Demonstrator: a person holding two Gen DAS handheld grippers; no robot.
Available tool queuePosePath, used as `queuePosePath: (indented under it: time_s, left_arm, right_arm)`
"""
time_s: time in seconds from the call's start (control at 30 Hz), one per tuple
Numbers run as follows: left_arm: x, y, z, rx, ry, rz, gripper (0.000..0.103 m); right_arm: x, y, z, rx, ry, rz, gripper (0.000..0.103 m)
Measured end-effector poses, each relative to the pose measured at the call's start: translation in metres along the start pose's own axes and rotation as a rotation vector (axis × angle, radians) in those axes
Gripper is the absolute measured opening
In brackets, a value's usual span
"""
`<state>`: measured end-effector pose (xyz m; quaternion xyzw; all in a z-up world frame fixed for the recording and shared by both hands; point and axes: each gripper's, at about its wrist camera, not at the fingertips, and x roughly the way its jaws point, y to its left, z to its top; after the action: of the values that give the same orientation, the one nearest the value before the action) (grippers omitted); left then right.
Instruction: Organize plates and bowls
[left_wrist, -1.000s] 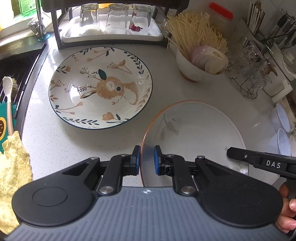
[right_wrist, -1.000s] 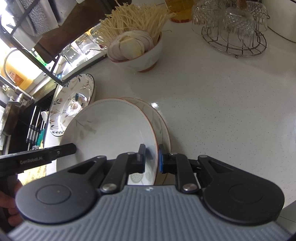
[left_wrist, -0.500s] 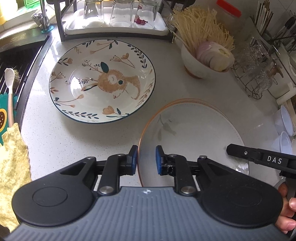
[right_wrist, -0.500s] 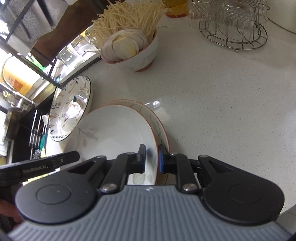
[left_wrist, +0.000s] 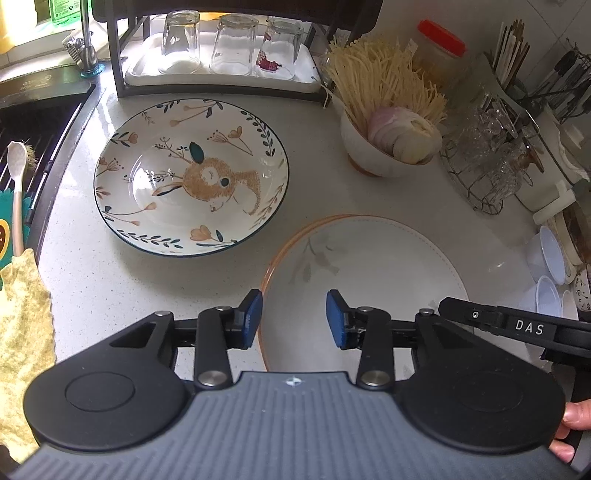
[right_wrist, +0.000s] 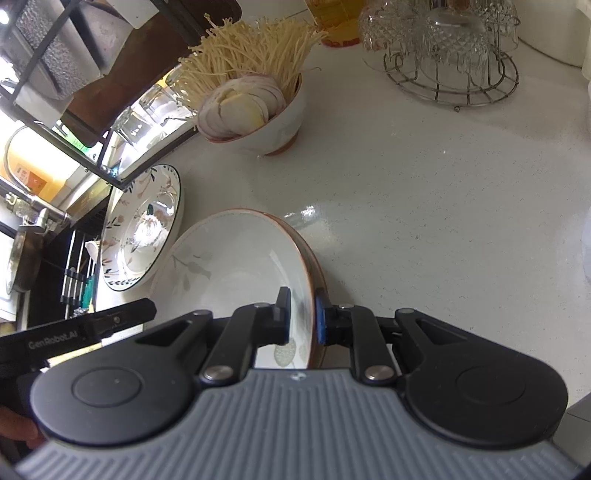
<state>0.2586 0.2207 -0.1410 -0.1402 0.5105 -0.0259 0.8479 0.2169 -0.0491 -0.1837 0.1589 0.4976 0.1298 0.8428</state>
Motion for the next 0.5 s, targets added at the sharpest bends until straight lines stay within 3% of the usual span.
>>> queuePosePath:
  time_s: [0.13, 0.3, 0.5]
  left_arm:
    - [-0.011, 0.001, 0.001, -0.009, -0.028, 0.002, 0.044]
    - [-0.022, 0.0, 0.003, -0.029, -0.055, -0.012, 0.045]
    - [-0.045, -0.014, 0.008, 0.02, -0.1, -0.014, 0.045]
  right_arm:
    - [-0.009, 0.0, 0.001, -0.01, -0.04, -0.041, 0.018]
    - [-0.019, 0.003, 0.003, -0.037, -0.065, -0.008, 0.018]
    - [-0.043, 0.011, 0.007, -0.09, -0.129, 0.001, 0.018]
